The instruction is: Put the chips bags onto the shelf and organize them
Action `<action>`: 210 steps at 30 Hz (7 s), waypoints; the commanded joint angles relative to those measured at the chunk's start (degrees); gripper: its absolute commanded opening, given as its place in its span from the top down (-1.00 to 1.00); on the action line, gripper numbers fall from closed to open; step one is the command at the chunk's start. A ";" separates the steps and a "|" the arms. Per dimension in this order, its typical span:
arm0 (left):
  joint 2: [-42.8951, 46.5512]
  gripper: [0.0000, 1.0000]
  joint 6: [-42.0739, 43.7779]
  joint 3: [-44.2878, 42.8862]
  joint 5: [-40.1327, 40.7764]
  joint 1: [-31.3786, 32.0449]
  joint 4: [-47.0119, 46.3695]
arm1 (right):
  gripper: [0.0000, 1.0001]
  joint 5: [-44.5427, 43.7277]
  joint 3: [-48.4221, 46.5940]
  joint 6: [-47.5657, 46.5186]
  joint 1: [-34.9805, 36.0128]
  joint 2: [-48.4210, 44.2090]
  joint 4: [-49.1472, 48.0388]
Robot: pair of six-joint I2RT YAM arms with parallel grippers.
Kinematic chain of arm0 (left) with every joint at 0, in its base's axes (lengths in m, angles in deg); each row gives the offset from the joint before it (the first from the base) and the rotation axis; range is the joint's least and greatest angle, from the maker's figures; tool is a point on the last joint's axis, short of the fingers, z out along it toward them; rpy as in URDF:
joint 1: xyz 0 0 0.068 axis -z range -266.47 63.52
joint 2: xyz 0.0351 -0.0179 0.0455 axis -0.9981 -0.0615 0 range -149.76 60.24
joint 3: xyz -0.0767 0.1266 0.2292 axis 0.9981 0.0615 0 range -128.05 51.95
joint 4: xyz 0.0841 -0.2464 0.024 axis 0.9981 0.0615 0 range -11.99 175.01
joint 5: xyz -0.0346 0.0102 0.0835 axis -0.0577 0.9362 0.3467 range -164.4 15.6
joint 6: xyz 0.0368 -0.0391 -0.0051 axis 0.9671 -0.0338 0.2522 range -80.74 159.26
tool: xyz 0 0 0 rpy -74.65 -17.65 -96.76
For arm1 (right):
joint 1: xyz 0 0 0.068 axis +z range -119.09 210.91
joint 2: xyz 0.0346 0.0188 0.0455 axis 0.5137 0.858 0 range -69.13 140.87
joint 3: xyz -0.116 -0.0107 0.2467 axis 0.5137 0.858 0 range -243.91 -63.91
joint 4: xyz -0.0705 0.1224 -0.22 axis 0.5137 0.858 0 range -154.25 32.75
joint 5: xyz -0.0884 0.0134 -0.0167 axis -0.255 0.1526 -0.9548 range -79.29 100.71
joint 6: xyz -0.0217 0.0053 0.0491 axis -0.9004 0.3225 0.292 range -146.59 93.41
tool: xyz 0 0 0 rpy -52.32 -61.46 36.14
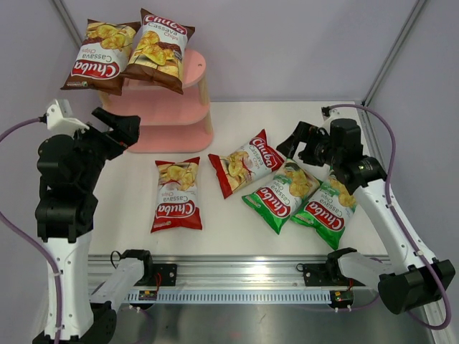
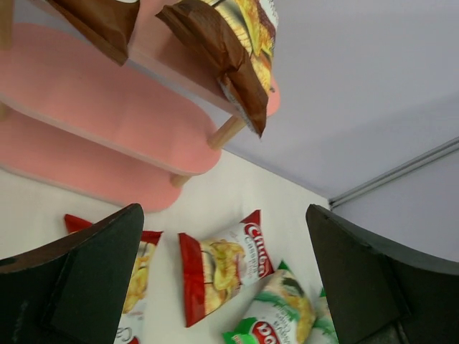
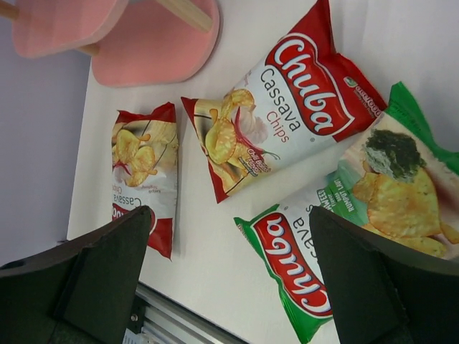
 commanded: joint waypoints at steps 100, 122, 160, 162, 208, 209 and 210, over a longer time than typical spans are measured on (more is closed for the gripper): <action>18.28 -0.98 -22.73 46.21 -25.32 7.41 -37.34 | 1.00 -19.94 22.24 30.10 38.66 10.06 -78.44; 15.63 -0.83 -25.02 53.86 -21.47 10.13 -60.30 | 1.00 -18.35 15.65 30.81 43.67 21.40 -92.94; 5.80 0.35 -27.74 59.66 -15.57 -2.70 -78.83 | -0.90 -42.79 33.66 13.67 44.02 -16.48 -57.70; 2.99 0.34 -29.75 59.14 -17.50 -7.07 -80.25 | -0.89 -42.61 33.93 13.76 44.02 -17.01 -57.35; -43.51 -0.24 -29.06 31.01 -16.54 -22.48 -86.24 | -0.88 -44.63 40.61 14.46 43.93 -27.82 -55.94; -43.60 -0.24 -29.06 30.92 -16.11 -22.30 -84.14 | -0.88 -44.63 40.61 14.46 43.93 -28.00 -55.85; -43.34 -0.24 -28.88 30.83 -15.67 -22.39 -82.81 | -0.88 -44.81 40.61 14.55 43.93 -28.08 -55.68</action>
